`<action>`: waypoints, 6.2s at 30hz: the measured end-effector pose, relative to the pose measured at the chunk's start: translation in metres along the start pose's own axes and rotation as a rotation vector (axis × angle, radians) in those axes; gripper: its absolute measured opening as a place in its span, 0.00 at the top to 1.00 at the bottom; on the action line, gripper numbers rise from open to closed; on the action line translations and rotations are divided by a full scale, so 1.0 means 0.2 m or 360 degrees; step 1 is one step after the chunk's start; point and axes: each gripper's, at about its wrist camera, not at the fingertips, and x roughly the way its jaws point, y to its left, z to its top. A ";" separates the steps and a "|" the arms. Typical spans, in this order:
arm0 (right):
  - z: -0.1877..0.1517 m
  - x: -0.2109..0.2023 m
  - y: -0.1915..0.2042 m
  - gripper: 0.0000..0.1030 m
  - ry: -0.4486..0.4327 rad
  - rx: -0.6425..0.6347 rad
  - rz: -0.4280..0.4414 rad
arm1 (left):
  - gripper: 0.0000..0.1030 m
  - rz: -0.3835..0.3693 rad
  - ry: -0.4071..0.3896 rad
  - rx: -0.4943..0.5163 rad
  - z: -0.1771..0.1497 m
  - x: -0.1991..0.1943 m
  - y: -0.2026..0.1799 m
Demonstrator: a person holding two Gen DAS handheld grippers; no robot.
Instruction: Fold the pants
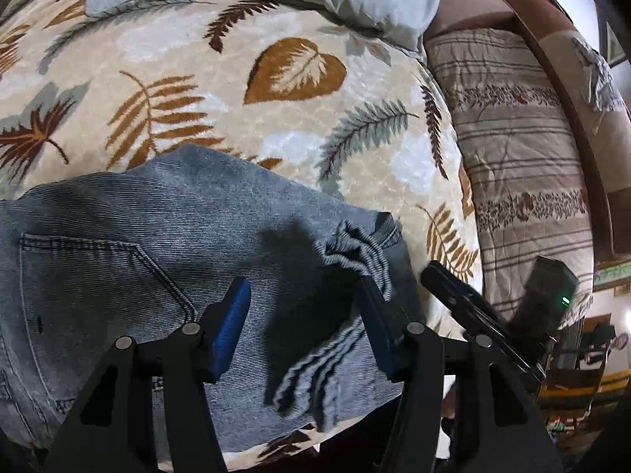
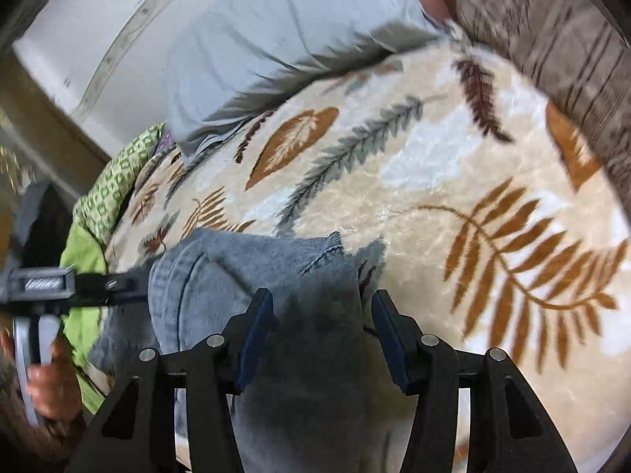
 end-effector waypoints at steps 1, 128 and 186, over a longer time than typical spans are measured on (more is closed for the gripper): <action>0.01 0.02 -0.01 0.48 0.0005 0.0017 0.0004 | 0.47 -0.0017 0.0000 -0.0003 0.00 -0.01 -0.01; -0.75 0.36 1.68 0.44 0.0253 -0.1336 0.0018 | 0.35 0.0199 -0.0138 -0.0483 -0.26 -0.67 1.41; -0.50 -0.18 1.26 0.81 -0.0334 -0.0947 -0.0069 | 0.85 0.0189 -0.0103 0.0349 0.12 -0.48 0.02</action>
